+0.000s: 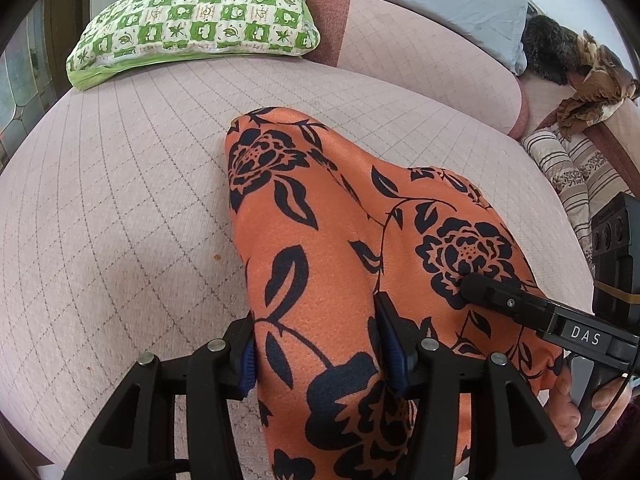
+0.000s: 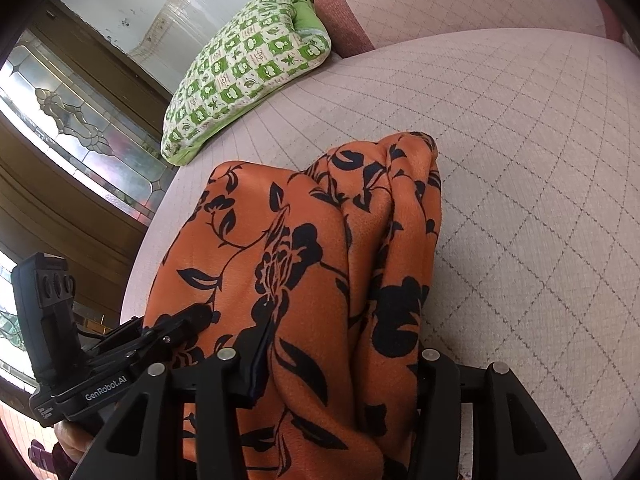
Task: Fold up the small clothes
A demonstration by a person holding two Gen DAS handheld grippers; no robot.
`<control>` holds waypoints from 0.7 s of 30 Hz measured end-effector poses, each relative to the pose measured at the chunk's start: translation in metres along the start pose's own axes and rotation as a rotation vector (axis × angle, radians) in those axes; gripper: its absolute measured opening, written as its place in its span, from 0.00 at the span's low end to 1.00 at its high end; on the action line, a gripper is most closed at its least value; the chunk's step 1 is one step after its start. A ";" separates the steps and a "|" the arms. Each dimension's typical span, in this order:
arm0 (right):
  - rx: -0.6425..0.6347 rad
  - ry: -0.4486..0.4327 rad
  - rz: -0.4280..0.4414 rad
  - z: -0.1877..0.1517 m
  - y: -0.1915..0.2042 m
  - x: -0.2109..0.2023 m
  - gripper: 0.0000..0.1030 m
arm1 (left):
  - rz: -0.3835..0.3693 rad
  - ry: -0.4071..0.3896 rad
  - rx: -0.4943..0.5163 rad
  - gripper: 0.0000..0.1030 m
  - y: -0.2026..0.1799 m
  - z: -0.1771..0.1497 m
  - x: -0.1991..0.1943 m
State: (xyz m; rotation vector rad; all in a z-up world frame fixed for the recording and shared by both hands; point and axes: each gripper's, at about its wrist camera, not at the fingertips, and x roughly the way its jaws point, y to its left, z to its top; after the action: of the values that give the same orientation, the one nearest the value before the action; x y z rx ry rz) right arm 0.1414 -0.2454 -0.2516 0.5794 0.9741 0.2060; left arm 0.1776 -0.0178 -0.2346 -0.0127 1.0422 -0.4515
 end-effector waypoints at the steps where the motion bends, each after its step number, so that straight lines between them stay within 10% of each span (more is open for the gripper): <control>1: 0.000 0.001 -0.001 0.000 0.000 0.001 0.51 | 0.004 0.000 0.002 0.53 0.000 0.000 0.001; 21: 0.020 -0.023 -0.019 -0.011 -0.012 -0.008 0.58 | 0.192 -0.112 0.071 0.70 -0.025 -0.016 -0.015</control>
State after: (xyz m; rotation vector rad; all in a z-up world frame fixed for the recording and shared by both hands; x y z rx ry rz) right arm 0.1270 -0.2547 -0.2565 0.5891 0.9595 0.1724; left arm 0.1488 -0.0318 -0.2248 0.1233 0.9070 -0.3097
